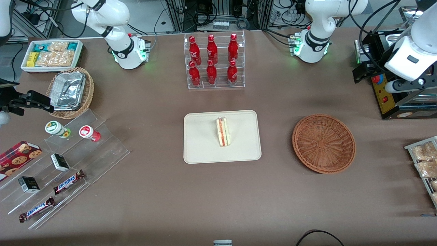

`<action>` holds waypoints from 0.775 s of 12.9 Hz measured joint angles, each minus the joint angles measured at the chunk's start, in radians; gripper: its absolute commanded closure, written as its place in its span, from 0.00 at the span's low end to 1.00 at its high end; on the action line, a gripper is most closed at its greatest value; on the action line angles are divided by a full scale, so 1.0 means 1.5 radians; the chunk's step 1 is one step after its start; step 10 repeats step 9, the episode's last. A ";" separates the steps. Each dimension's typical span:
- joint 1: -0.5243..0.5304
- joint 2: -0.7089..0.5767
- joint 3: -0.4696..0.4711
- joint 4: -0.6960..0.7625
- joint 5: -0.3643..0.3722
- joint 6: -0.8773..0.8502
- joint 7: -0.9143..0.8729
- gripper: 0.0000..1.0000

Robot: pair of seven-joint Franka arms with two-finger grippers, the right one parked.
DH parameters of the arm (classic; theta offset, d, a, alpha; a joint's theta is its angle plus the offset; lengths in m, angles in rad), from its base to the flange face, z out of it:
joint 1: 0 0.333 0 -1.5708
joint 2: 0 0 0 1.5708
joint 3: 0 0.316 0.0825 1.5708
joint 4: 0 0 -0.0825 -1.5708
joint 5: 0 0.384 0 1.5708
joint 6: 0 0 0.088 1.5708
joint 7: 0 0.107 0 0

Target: Place sandwich from basket to tray

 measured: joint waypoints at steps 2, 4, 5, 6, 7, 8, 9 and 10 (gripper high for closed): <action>0.000 -0.001 0.007 0.000 -0.004 0.011 0.004 0.00; 0.000 -0.003 0.026 0.000 -0.006 0.012 0.038 0.00; 0.001 -0.004 0.039 0.000 -0.006 0.012 0.056 0.00; 0.001 -0.005 0.048 0.000 -0.006 0.012 0.066 0.00; 0.002 -0.005 0.052 0.000 -0.007 0.013 0.071 0.00; 0.003 -0.005 0.052 0.001 -0.007 0.013 0.071 0.00; 0.004 -0.005 0.052 0.002 -0.007 0.013 0.071 0.00; 0.004 -0.005 0.052 0.002 -0.007 0.013 0.071 0.00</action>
